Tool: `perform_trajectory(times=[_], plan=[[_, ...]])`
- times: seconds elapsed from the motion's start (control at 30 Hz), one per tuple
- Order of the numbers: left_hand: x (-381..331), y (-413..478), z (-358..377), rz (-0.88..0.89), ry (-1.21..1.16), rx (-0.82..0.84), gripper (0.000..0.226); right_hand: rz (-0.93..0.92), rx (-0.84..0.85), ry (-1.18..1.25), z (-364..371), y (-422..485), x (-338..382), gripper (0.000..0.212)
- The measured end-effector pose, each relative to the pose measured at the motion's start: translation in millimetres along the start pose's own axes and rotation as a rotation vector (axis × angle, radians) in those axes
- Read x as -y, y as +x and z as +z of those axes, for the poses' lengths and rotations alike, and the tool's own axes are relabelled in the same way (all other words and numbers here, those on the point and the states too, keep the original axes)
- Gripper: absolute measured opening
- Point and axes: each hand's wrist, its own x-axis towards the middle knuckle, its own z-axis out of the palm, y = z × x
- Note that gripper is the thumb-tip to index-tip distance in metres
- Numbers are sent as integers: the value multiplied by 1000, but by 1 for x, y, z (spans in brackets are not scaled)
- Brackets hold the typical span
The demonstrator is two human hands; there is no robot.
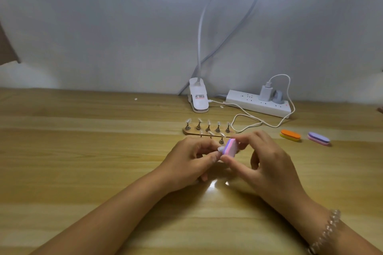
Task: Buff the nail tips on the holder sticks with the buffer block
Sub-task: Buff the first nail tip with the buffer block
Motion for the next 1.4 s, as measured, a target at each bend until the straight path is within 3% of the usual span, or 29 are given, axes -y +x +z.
perform_trajectory(times=[0.07, 0.2, 0.37, 0.5, 0.63, 0.83, 0.97, 1.1, 1.27, 1.4], plan=[[1, 1, 1, 4, 12, 10, 14, -81, 38, -60, 4, -3, 2, 43], [6, 2, 0, 18, 12, 5, 13, 11, 6, 9, 1, 0, -1, 43], [7, 3, -1, 41, 67, 42, 14, -83, 41, -64, 5, -3, 3, 41], [6, 2, -1, 48, 65, 33, 22, 65, -24, 63, 0, 2, -6, 38], [8, 3, 0, 53, 87, 35, 14, -42, 28, -14, 4, -3, 1, 39], [5, 3, 0, 40, 19, 2, 13, 140, -91, 128, -2, 4, -9, 45], [4, 3, -1, 59, 74, -5, 19, -42, 4, 17, 4, -2, 3, 42], [2, 2, -2, 57, 127, 13, 17, 59, -39, 67, 1, 2, -4, 44], [0, 2, -2, 28, 228, 50, 25, -65, 19, 17, 5, -2, 1, 43], [-1, 2, -2, 21, 237, 62, 24, 56, -31, 86, 1, 2, -3, 44]])
